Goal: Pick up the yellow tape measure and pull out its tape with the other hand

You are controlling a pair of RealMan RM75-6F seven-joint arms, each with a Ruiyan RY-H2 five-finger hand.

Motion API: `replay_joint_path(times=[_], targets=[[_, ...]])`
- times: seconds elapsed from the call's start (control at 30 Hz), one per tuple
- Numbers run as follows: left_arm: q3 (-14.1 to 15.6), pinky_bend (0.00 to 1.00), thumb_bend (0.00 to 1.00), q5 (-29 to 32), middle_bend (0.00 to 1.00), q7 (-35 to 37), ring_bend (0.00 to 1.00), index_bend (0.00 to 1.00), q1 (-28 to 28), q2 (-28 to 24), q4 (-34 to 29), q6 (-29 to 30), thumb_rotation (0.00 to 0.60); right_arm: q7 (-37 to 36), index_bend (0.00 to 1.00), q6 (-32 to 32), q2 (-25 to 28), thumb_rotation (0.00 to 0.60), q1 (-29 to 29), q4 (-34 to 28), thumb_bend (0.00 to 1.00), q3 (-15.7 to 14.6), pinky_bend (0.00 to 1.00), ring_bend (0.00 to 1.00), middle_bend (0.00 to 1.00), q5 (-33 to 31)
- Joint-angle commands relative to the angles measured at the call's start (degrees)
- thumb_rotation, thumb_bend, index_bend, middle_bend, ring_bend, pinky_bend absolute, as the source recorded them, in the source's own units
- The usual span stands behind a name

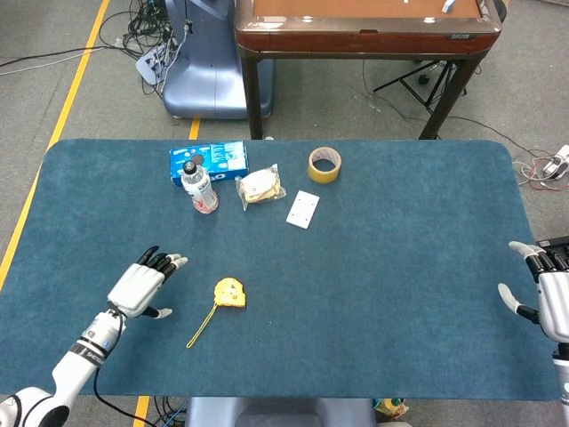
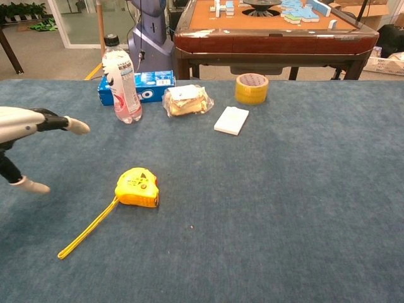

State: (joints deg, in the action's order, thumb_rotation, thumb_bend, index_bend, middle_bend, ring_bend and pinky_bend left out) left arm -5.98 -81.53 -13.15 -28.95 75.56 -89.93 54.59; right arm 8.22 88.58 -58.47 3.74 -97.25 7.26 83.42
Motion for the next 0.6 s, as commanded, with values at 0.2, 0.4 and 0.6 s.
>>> replay_joint_path(times=[0.2, 0.4, 0.6], targets=[[-1.51, 0.02, 0.11, 5.41, 0.17, -5.77, 0.12, 0.23, -4.99, 5.4, 0.89, -4.29, 0.6, -1.34, 0.27, 0.65, 0.53, 0.6, -0.9, 0.67, 0.33, -0.39, 0.4, 0.31, 0.34, -0.13], [-2.2, 0.02, 0.11, 12.65, 0.18, -12.88, 0.12, 0.24, -7.66, 8.24, -0.16, -5.94, 0.6, -2.92, 0.27, 0.85, 0.71, 0.6, -1.58, 1.7, 0.33, -0.66, 0.4, 0.31, 0.34, -0.47], [-2.41, 0.02, 0.11, 19.4, 0.18, -19.17, 0.12, 0.23, -10.36, 11.18, -0.56, -5.74, 0.6, -4.62, 0.27, 0.7, 0.66, 0.6, -1.89, 3.03, 0.33, -0.82, 0.4, 0.31, 0.34, -0.62]])
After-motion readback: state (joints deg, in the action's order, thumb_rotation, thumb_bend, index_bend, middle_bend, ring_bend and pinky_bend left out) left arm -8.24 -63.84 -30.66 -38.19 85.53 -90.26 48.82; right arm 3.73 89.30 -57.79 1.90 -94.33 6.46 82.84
